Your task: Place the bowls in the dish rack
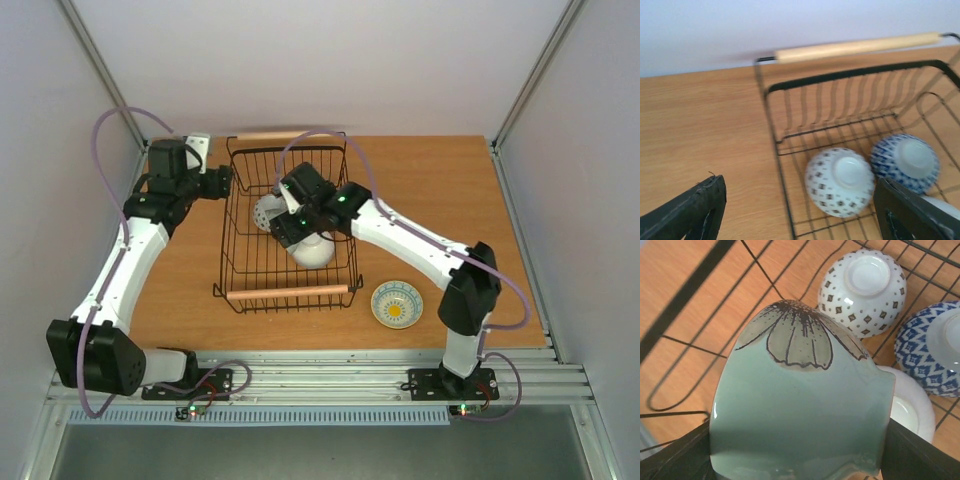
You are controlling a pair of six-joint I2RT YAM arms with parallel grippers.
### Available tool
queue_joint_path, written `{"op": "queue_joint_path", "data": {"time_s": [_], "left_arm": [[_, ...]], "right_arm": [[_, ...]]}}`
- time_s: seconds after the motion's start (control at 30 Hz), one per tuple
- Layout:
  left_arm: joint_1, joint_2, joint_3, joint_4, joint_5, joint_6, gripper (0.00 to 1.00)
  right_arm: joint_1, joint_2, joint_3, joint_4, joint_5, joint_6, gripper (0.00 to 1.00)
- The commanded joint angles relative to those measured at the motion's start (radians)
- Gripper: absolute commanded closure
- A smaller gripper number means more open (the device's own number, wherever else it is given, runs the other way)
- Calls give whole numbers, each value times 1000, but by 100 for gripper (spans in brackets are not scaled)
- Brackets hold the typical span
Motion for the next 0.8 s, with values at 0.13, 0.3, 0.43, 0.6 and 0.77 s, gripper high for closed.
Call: {"op": "queue_joint_path", "data": {"time_s": [0.13,0.3,0.43,0.6,0.77], "left_arm": [[93,-50,-27,86,-312,-138,14],[155,-63,-28,91,-381,-162,10],[193,-75,-31,92,-368,-165,9],[214,-82,-32,86,-366,-175,9],[217,-80,-33,89,-370,-180,8]], "right_arm": [[85,146,185,-127,318,-121,99],[131,238,269,-162,408,-159,99],[154,319,360,-200,468,-183,99],[175,386,421,-228,516,-200,99],[201,431,448,-248,540,-214,99]]}}
